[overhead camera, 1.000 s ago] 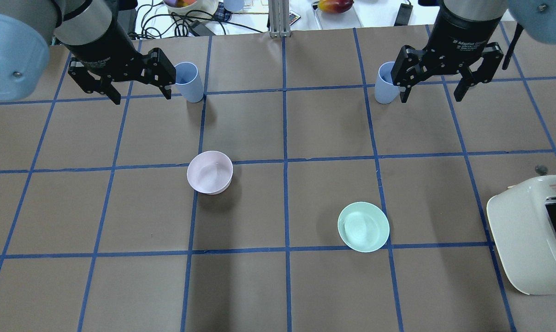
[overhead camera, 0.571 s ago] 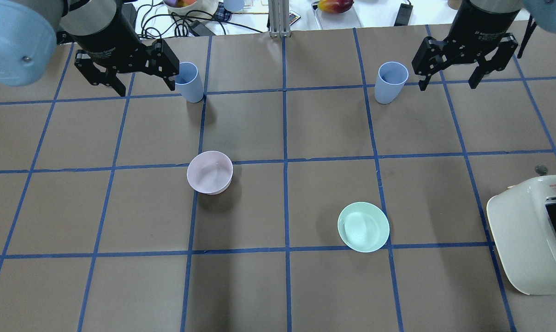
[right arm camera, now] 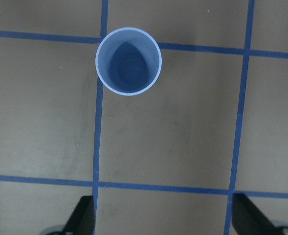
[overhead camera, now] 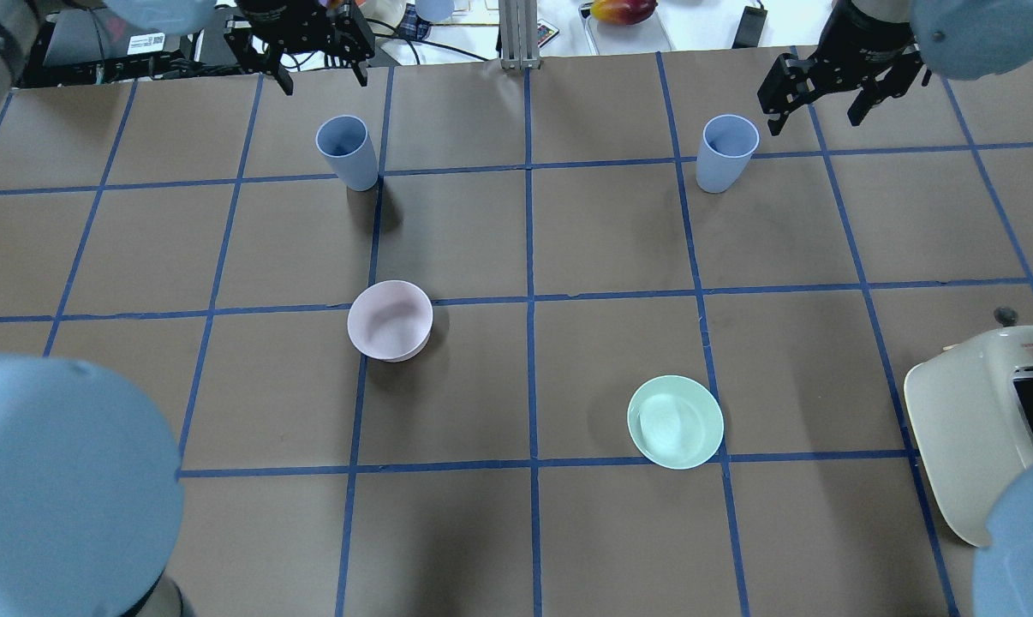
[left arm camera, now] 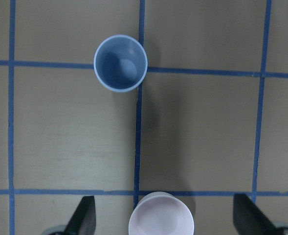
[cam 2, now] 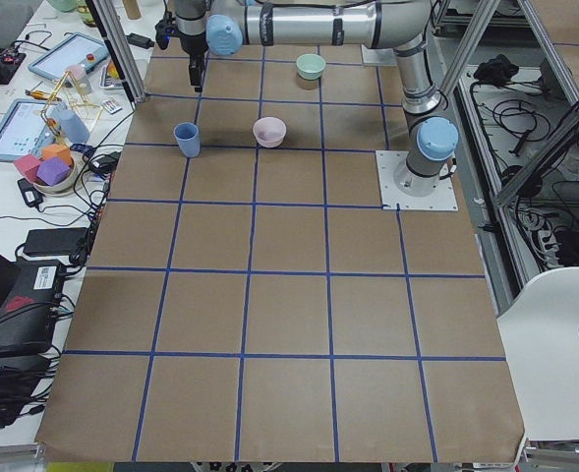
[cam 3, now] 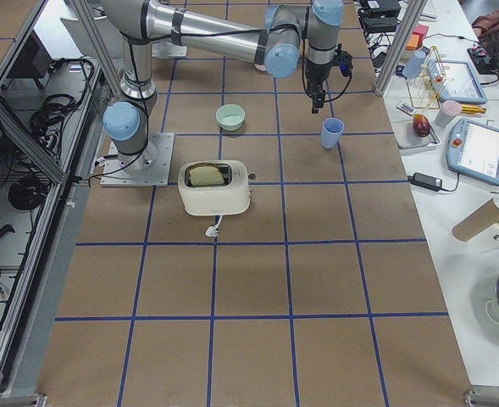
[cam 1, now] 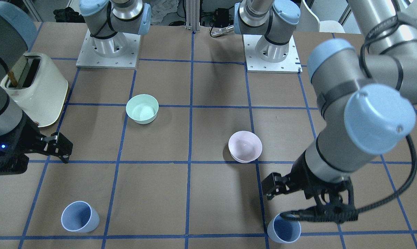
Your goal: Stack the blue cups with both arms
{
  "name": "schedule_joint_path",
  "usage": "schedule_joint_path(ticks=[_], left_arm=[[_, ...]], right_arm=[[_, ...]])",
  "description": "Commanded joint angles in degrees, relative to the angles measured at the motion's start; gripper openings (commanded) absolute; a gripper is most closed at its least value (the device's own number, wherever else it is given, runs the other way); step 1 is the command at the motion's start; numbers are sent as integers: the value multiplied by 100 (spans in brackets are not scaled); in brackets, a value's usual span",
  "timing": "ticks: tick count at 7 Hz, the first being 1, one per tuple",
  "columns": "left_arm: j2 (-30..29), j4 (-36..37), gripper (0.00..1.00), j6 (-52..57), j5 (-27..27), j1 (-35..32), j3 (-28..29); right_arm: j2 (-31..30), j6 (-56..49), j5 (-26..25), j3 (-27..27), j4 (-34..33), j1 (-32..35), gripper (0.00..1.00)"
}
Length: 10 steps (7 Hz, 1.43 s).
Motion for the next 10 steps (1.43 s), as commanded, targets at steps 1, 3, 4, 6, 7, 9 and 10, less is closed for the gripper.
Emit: schedule_joint_path(ticks=[1,3,4,6,7,9,10], left_arm=[[-1044,290,100,133,56,-41,544],[-1284,300,100,133,407,-121,536],[-1320,352,94,150,408,-121,553],[-1390,467,71,150,399,-130,545],[-1399,458,37,203,408,-147,518],[-1390,362,0,221,408,-147,483],[-1382,344,0,221,416,-156,483]], right_arm=[[694,-169,19,-453,-308,-3,100],[1257,-160,19,-805,-378,-11,100],[1512,-152,27,-990,-387,-11,100],[1926,-143,28,-1044,-623,-11,100],[1953,-134,36,-1105,-625,-11,100],[2120,-108,361,-1097,-625,-11,99],[2164,-134,362,-1097,-625,-11,84]])
